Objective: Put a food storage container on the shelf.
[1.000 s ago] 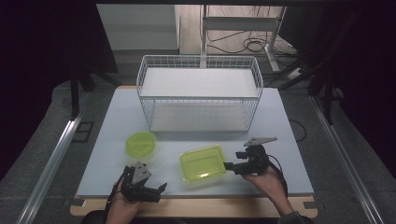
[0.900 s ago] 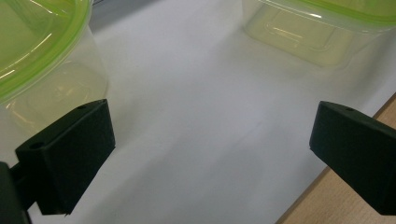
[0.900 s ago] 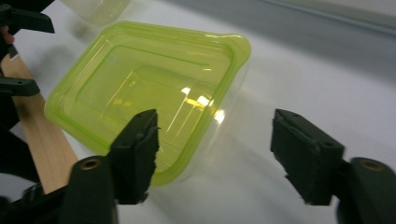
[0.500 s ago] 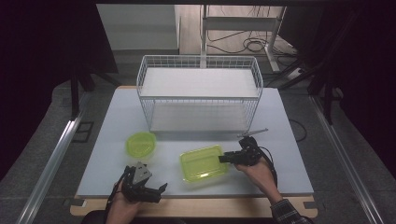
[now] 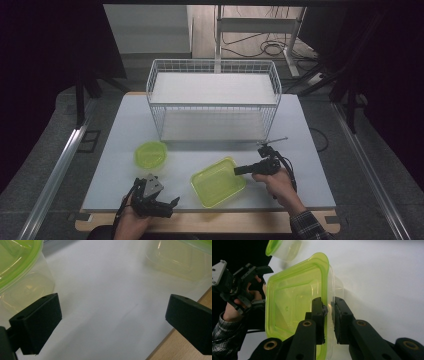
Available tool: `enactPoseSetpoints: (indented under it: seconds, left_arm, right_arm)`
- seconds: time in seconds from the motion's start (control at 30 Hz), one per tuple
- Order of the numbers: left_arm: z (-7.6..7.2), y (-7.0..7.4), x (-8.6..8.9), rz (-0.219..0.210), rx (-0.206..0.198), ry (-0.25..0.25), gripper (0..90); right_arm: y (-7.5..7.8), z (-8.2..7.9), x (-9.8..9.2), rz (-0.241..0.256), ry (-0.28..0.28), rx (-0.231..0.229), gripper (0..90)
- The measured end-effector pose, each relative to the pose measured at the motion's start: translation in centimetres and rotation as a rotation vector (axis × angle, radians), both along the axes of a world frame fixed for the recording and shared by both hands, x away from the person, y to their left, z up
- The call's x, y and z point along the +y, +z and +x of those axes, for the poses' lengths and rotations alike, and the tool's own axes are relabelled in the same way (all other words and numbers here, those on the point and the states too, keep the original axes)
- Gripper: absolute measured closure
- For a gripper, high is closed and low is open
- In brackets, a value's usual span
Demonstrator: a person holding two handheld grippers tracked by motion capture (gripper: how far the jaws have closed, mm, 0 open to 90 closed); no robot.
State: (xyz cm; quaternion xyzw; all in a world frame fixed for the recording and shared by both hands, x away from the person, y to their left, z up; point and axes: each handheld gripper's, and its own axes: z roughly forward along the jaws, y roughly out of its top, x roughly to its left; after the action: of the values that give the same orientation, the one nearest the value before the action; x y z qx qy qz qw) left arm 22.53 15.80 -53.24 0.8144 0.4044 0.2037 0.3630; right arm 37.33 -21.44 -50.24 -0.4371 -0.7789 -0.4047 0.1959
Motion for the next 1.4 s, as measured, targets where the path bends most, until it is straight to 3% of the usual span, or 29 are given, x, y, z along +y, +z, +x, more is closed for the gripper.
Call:
enactPoseSetpoints:
  seconds: [0.43, 0.63, 1.4]
  left_arm:
    - [0.0, 0.1, 0.1, -0.003, -0.007, 0.005, 0.2]
    - [0.0, 0.1, 0.1, -0.002, -0.009, 0.006, 0.2]
    - [0.0, 0.0, 0.1, 0.005, -0.009, 0.007, 0.2]
  right_arm:
    - [2.4, 0.0, -1.2, 0.084, -0.069, -0.071, 79.5]
    - [3.6, 0.3, -1.7, 0.122, -0.082, -0.083, 79.5]
    - [9.5, 2.2, -1.8, 0.170, -0.162, -0.167, 79.5]
